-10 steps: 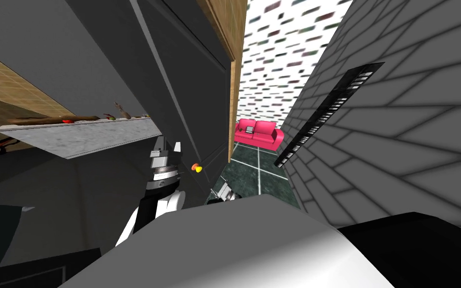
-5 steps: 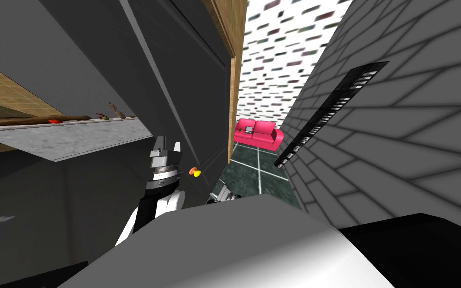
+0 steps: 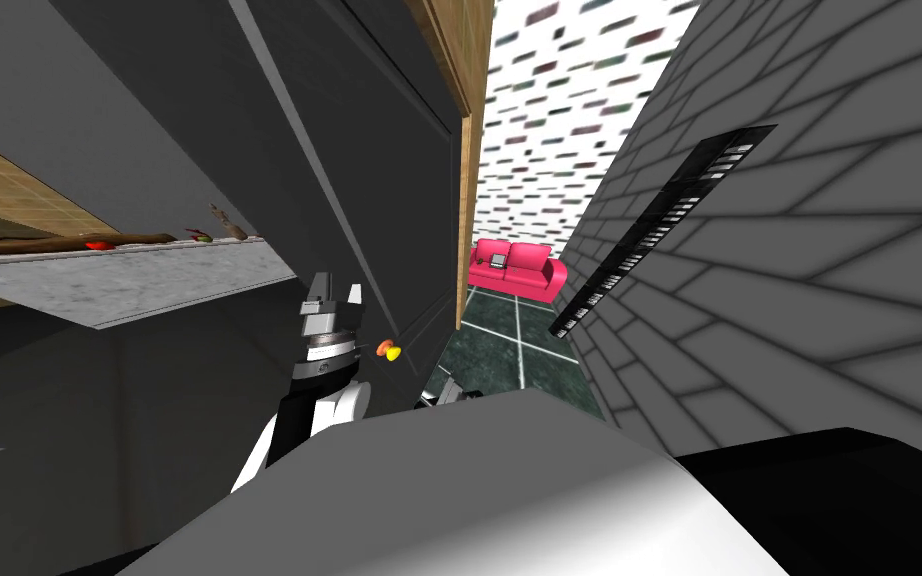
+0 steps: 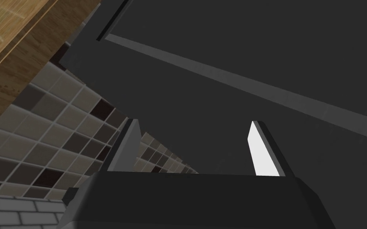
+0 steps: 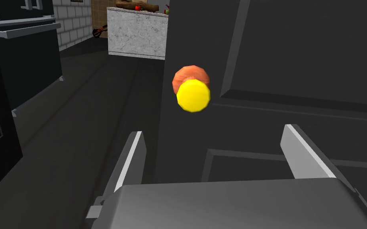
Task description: Push the door open
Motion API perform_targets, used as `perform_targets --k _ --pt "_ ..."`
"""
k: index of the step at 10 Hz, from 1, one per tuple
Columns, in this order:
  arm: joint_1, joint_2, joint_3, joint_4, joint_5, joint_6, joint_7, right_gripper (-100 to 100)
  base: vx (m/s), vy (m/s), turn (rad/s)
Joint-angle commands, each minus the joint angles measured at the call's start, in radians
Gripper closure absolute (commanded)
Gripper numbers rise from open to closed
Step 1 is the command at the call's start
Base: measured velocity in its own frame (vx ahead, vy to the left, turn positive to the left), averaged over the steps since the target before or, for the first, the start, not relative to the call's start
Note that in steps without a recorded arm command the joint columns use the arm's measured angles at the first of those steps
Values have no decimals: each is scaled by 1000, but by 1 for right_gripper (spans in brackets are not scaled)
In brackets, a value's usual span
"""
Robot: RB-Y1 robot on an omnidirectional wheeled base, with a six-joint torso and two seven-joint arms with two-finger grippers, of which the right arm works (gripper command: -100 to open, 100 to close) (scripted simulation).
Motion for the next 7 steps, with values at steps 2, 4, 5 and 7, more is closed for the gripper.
perform_targets --k 2,4,5,7 --pt "0 -12 47 28 -3 9 -50 -100 98 25 -25" --pt "-9 -20 72 51 -5 4 -82 -100 95 20 -25" --pt "-15 -26 90 67 -7 0 -106 -100 102 21 -34" --pt "-24 -34 116 91 -10 -5 -139 -100 112 35 -26"
